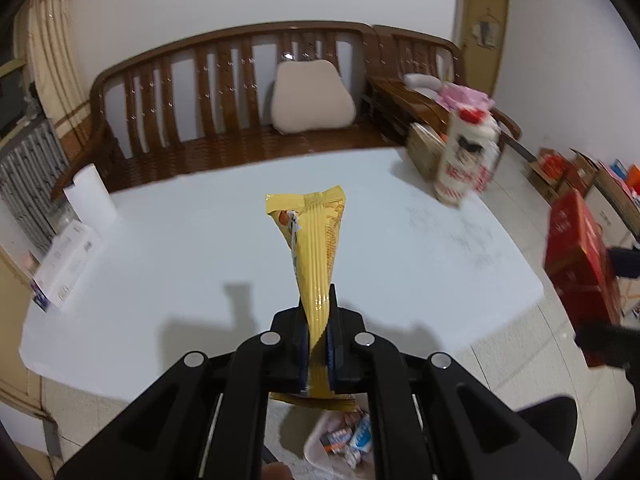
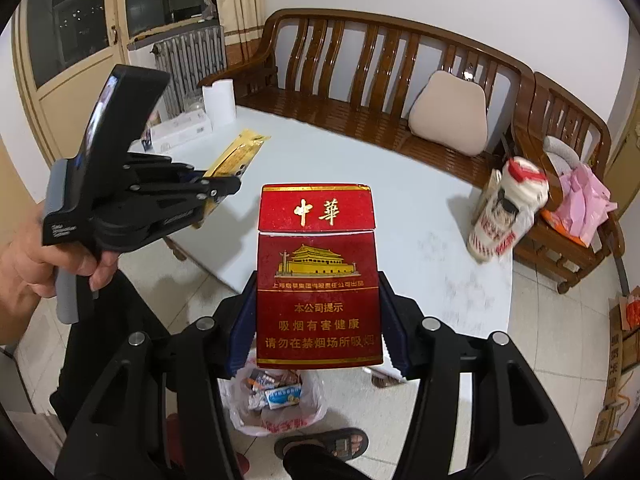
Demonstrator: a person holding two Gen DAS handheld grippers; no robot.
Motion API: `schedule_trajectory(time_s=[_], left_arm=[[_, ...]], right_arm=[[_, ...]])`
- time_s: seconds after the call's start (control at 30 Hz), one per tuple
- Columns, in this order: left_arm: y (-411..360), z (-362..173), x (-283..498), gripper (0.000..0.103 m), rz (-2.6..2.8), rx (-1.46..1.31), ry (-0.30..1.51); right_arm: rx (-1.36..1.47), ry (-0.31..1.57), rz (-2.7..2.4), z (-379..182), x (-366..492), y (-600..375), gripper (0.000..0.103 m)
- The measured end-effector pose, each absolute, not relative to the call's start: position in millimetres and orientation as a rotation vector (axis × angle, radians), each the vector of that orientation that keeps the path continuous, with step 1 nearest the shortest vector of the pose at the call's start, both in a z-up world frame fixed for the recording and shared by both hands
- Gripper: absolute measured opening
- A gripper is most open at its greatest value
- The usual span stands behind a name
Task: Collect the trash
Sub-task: 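Carry the yellow wrapper and red cigarette pack down over the white bag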
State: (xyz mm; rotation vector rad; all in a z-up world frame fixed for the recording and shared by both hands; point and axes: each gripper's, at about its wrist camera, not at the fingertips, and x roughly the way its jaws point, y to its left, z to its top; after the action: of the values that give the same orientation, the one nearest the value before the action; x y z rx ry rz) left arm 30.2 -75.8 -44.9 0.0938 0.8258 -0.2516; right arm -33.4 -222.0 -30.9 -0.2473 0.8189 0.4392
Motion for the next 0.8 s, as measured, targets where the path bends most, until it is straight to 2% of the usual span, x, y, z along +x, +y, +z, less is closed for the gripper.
schedule_trajectory(time_s=[0.37,0.6,0.8], left_arm=[[-72,-121,-46,0.007,-0.311,0.082,0.911],[-69,-171,-66,0.007,-0.296,0.077,0.973],[-81,-250,-72,0.007,-0.273,0.071,1.104]], right_arm=[[-0.173,0.911,0.435,-99,-95,-227,0.053],[-0.146,1.010,0.381,-175,-112,-219,0.053],[-0.095,1.125,0.349,-252,-115,-207,0.053]])
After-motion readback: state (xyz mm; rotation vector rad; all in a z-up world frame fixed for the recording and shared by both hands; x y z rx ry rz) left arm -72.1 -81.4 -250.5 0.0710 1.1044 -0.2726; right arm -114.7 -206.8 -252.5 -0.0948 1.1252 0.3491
